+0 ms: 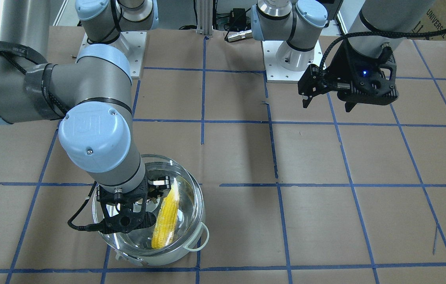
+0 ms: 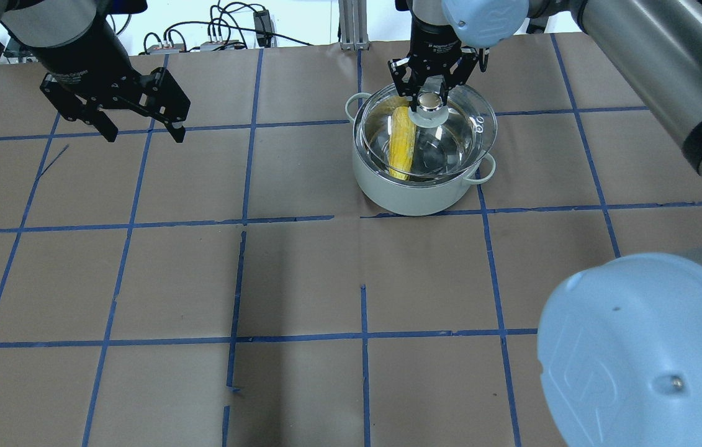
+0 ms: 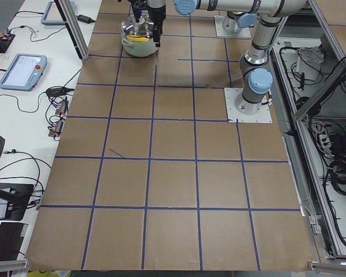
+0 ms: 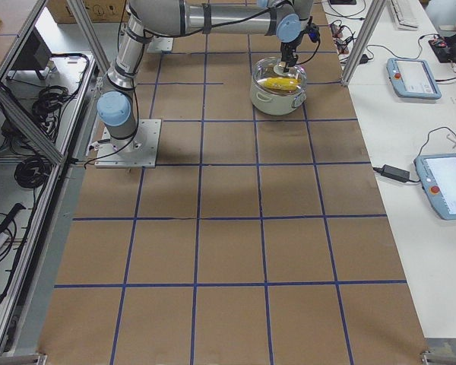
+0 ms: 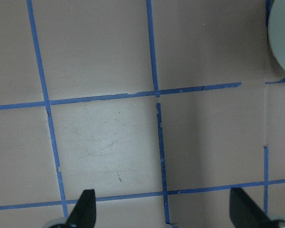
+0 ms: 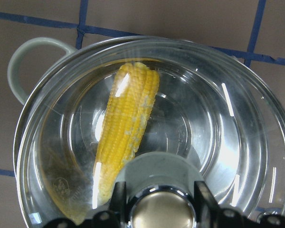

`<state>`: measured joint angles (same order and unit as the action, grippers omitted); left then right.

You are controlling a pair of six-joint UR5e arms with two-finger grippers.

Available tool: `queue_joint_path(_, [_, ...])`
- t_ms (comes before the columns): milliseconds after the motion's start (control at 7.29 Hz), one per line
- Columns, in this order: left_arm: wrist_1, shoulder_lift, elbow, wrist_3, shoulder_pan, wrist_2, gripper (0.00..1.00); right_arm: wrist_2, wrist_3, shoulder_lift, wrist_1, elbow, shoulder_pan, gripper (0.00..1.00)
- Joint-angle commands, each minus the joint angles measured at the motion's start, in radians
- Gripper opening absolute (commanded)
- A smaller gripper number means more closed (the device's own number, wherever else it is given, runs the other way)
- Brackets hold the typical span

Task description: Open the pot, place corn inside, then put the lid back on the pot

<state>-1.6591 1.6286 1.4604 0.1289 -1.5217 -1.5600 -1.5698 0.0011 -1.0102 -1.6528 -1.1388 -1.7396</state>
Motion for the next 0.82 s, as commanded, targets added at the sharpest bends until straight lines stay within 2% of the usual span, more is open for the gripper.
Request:
queue_joint_path(0, [0.001,0.000,0.002,0.000,0.000,0.000,1.00,0.001,0.005,0.002,-0.001,0.004,-0.001,0.32])
queue_joint_path(685, [0.001,0.004,0.000,0.000,0.000,0.000,1.00,0.016,0.008,0.005,-0.004,0.010,-0.008,0.33])
